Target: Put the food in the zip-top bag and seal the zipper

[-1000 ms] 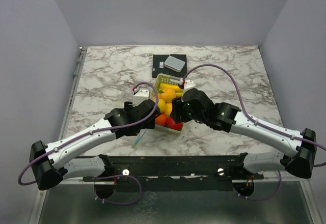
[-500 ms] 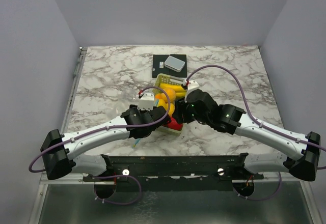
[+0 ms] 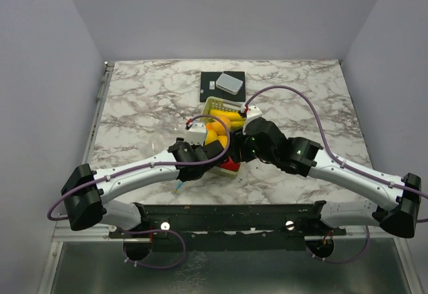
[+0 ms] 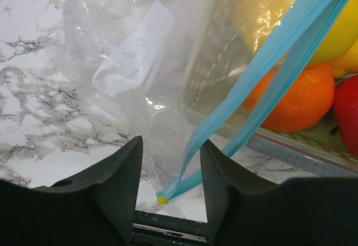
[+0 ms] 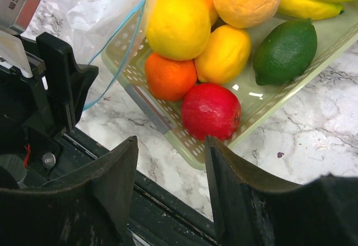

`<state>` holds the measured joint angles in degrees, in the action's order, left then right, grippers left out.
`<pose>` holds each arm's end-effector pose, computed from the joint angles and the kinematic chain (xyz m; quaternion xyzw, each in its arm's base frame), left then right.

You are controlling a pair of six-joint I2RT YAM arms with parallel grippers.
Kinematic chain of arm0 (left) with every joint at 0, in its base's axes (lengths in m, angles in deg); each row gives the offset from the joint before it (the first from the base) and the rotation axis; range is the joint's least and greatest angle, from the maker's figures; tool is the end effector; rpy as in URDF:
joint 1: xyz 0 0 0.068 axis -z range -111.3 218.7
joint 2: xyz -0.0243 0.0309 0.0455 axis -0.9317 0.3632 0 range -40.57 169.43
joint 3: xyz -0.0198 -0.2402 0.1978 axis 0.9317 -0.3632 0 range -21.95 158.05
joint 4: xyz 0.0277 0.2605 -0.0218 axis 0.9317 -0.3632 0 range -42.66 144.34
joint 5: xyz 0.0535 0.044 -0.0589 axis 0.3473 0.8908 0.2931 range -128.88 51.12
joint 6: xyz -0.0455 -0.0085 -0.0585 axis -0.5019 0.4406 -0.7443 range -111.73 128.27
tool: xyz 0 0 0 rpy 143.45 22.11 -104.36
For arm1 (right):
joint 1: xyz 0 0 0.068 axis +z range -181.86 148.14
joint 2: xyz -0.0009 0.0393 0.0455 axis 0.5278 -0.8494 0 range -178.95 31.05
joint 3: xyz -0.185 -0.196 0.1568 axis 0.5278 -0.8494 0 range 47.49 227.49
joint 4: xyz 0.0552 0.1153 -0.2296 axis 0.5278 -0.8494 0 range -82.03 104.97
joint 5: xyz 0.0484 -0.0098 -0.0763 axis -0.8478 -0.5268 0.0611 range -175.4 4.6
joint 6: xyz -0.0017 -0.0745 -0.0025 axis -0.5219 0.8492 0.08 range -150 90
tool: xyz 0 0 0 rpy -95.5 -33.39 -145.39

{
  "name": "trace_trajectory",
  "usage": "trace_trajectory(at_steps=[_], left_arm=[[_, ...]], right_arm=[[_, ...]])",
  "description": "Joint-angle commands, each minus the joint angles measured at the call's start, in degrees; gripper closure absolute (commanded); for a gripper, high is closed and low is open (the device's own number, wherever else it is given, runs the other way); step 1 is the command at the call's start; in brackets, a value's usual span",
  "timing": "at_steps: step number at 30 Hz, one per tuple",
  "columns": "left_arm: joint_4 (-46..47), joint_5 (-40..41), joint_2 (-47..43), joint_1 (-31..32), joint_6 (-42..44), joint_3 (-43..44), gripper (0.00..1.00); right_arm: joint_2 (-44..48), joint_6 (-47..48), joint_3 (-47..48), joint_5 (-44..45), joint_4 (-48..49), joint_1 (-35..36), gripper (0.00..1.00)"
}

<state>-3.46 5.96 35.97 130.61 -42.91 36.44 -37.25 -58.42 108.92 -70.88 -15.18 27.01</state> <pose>0.1477 -0.1829 0.2746 0.0393 0.9178 0.1143 0.3782 0.1514 0.2201 0.3451 -0.1787 0.8715 0.2236 0.3983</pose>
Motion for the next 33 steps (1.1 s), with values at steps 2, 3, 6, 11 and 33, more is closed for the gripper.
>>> trace_trajectory(at_steps=[2, 3, 6, 11, 33], left_arm=[[2.06, 2.21, 0.80, 0.25, 0.18, -1.98, 0.56], [2.37, 2.21, 0.77, 0.24, 0.26, -2.43, 0.57], [3.36, 2.39, 0.62, 0.18, 0.45, -3.68, 0.64], [5.23, 2.12, 0.05, 0.14, 0.92, -5.44, 0.77], [1.44, 0.55, -5.52, 0.14, 5.71, 2.87, 1.00]], right_arm=[[0.77, -0.53, -0.67, 1.12, -0.87, 0.37, 0.43], [0.72, -0.71, -0.69, 1.11, -0.87, 0.37, 0.43], [0.75, -0.97, -0.86, 1.11, -0.96, 0.44, 0.43], [0.87, -1.52, -1.09, 1.21, -1.22, 0.39, 0.43], [-0.06, -4.30, -0.04, -10.70, 6.02, 0.37, 0.43]])
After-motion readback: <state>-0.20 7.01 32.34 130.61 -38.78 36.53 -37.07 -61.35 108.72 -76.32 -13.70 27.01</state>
